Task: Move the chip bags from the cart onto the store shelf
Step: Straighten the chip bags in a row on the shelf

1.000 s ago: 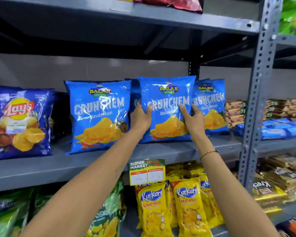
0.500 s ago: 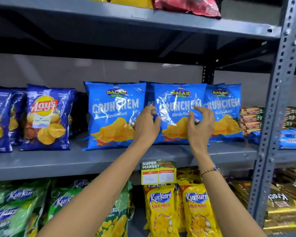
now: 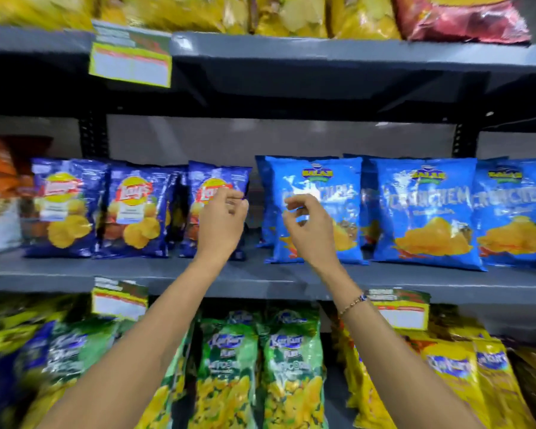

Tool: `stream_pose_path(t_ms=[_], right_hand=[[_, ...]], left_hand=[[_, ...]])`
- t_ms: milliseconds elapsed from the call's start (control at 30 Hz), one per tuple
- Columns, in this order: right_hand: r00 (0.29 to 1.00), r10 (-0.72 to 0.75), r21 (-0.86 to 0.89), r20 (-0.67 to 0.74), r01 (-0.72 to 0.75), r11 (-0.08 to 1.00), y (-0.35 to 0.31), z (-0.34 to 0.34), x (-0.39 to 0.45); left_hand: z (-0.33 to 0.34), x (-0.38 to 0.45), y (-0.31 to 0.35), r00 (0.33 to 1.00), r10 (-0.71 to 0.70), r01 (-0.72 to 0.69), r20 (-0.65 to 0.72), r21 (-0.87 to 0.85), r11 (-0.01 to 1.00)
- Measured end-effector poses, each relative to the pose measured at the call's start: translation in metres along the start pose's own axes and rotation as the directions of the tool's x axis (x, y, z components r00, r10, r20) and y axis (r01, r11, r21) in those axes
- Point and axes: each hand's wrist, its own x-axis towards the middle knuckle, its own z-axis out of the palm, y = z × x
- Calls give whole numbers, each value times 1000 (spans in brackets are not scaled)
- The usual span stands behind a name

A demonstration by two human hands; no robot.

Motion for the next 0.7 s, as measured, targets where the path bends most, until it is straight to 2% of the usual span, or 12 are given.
stream_pose_path(t_ms=[100, 200, 300, 367, 567, 700], right_hand=[[976, 129, -64, 173, -120, 991, -4, 40, -3], [910, 274, -126, 312, -247, 961, -2, 71, -10], [843, 367, -195, 394, -314, 929, 4, 93, -15], [828, 387, -221, 406, -323, 920, 7, 101, -15], [862, 382, -229, 333, -319, 920, 2, 116, -10], [843, 409, -224, 349, -349, 910, -1, 124, -12]], left_hand=[[-36, 10, -40, 994, -111, 112, -20, 158, 981], [-58, 17, -71, 946, -304, 262, 112, 285, 922], [-66, 15, -89, 871, -382, 248, 309, 393, 885], [-68, 13, -97, 845, -396, 235, 360, 415, 879], [-75, 17, -113, 912, -342, 241, 225, 379, 893], [-80, 17, -113, 915, -351, 260, 198, 375, 890]])
